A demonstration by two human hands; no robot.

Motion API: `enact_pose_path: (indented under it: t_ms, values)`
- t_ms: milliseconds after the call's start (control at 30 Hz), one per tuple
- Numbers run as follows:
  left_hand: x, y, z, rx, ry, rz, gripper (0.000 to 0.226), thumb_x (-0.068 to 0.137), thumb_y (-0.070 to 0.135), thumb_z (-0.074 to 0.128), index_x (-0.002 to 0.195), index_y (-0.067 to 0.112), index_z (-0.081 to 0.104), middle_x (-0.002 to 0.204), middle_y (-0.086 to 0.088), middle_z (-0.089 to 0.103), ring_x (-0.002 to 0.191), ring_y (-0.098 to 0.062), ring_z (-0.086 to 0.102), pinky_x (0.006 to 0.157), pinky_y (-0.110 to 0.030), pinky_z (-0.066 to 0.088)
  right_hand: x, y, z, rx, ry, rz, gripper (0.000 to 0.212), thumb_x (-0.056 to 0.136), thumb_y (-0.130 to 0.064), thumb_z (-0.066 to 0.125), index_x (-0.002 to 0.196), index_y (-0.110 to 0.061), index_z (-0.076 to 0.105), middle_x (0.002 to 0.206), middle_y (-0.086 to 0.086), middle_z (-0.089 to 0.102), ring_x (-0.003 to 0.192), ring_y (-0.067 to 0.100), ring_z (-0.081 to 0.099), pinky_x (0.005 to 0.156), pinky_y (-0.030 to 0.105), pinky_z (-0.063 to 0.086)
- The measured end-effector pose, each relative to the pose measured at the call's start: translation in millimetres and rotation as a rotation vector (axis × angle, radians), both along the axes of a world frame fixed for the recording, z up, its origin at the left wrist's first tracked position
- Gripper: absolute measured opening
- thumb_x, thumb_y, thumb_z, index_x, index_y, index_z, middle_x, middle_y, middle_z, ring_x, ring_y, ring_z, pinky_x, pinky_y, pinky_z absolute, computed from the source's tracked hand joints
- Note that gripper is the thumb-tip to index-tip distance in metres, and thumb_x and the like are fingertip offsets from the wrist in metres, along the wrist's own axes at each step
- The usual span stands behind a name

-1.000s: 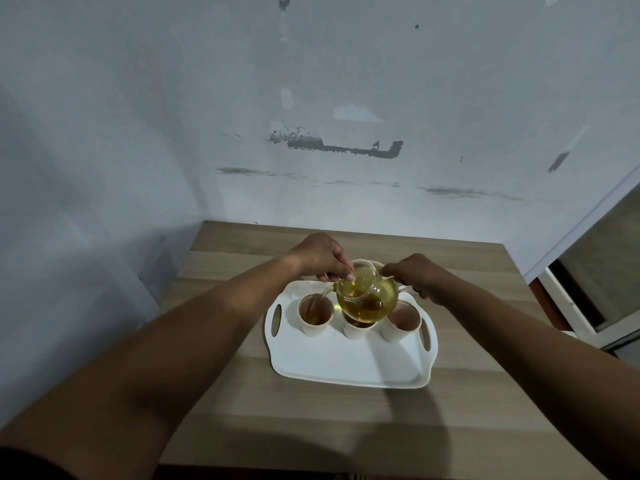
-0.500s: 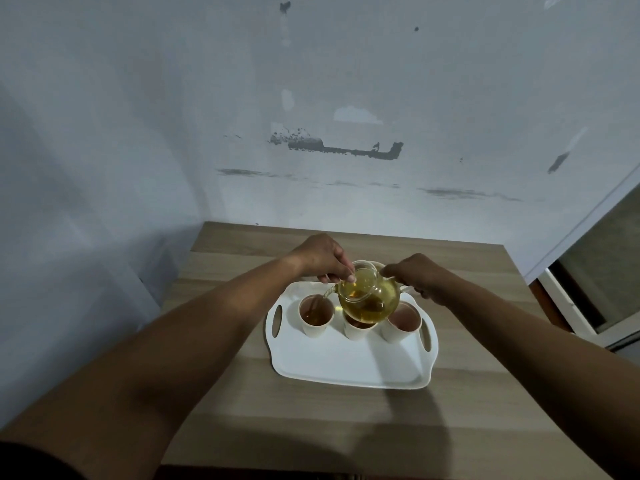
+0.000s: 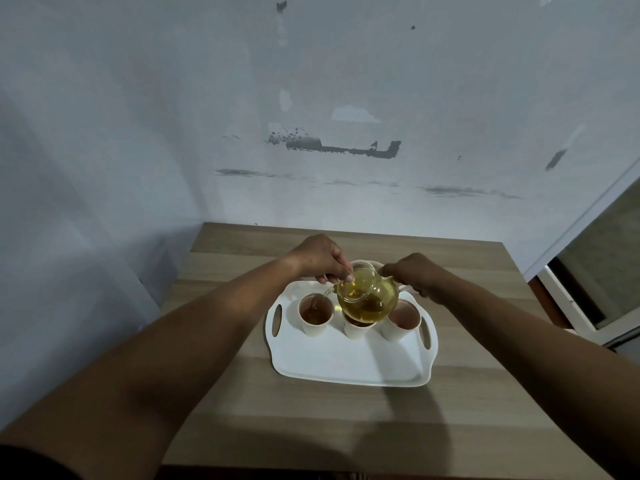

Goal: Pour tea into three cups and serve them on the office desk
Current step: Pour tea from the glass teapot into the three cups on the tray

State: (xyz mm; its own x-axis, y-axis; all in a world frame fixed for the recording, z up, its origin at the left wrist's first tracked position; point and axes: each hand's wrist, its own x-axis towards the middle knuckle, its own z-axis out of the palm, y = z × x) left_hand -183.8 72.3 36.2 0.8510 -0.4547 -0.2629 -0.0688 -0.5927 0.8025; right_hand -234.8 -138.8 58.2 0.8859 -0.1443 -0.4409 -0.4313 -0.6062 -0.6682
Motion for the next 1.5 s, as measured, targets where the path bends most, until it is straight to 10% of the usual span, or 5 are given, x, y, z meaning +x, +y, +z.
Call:
enact_pose_path:
  t_ms: [1500]
  values:
    - [9.6,-23.9,13.1,0.017,-0.044,-0.079,0.029,0.072,0.021,0.086,0.097,0.007,0.079,0.086,-0.008,0.078,0.070,-0.010,0.070,0.058,-0.021,0.055,-22.3,-20.5,-5.0,0.220,0.014,-0.154,0.028,0.084,-0.026,0.068,0.064,-0.012,0.053,0.056,0.000,0.041,0.039,0.010,0.027,0.043,0.020,0.019]
